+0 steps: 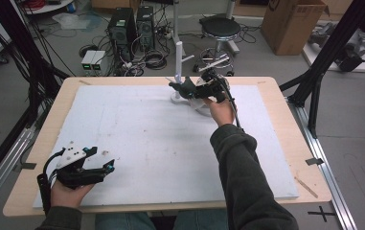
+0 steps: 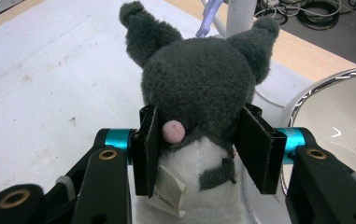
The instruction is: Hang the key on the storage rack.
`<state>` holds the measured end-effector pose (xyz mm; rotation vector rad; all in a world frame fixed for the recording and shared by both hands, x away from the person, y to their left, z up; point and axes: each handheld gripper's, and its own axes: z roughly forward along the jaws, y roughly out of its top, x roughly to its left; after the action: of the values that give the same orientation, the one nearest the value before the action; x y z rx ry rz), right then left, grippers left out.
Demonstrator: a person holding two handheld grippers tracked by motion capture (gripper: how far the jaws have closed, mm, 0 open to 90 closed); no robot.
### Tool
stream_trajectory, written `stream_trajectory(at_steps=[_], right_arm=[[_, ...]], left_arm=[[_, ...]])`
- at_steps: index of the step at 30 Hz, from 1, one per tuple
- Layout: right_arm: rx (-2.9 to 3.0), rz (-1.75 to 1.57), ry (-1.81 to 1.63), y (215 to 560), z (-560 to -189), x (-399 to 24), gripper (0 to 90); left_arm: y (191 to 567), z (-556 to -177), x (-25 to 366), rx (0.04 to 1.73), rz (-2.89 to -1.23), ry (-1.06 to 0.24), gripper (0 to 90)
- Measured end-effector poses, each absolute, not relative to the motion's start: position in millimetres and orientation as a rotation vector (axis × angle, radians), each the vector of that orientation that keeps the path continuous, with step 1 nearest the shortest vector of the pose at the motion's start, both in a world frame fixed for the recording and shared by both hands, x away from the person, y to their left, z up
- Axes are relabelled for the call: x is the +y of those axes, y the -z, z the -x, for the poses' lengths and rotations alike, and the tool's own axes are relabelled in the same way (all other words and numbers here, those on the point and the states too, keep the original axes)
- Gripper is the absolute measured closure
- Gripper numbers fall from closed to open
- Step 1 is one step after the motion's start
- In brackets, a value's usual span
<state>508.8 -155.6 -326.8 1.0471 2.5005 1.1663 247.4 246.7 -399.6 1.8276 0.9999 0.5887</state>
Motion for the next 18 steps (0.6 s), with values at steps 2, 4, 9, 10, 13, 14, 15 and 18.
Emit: stream_trajectory(at_steps=[2,4,9,10,13,14,15,18], right_arm=[[2.502,-1.058,-1.173,327.8,-509.5,-156.0,52.6],[2.503,-1.06,-1.169,328.6,-509.7,-155.7,52.5],[2.5,-1.061,-1.154,330.6,-510.7,-152.7,51.9],[2.5,-1.065,-1.151,331.2,-510.8,-152.0,51.8],[2.509,-1.061,-1.15,332.5,-510.8,-149.9,51.4],[2.507,-1.061,-1.149,333.1,-510.8,-149.0,51.3],[2.51,-1.065,-1.146,333.2,-510.8,-148.7,51.3],[2.507,-1.076,-1.142,334.1,-511.4,-147.9,51.2]], left_arm=[[399.5,-247.6,247.1,1.0,-1.832,-0.589,21.7],[399.6,-247.8,247.2,0.998,-1.831,-0.59,21.8],[399.8,-247.4,247.1,0.997,-1.835,-0.59,21.8],[399.7,-247.3,247.4,0.995,-1.836,-0.589,21.8],[400.0,-247.5,247.3,0.994,-1.835,-0.589,21.8],[400.2,-247.7,247.1,0.995,-1.832,-0.588,21.8],[400.2,-248.0,247.4,0.992,-1.835,-0.587,21.8],[400.2,-248.1,247.7,0.991,-1.83,-0.586,21.8]])
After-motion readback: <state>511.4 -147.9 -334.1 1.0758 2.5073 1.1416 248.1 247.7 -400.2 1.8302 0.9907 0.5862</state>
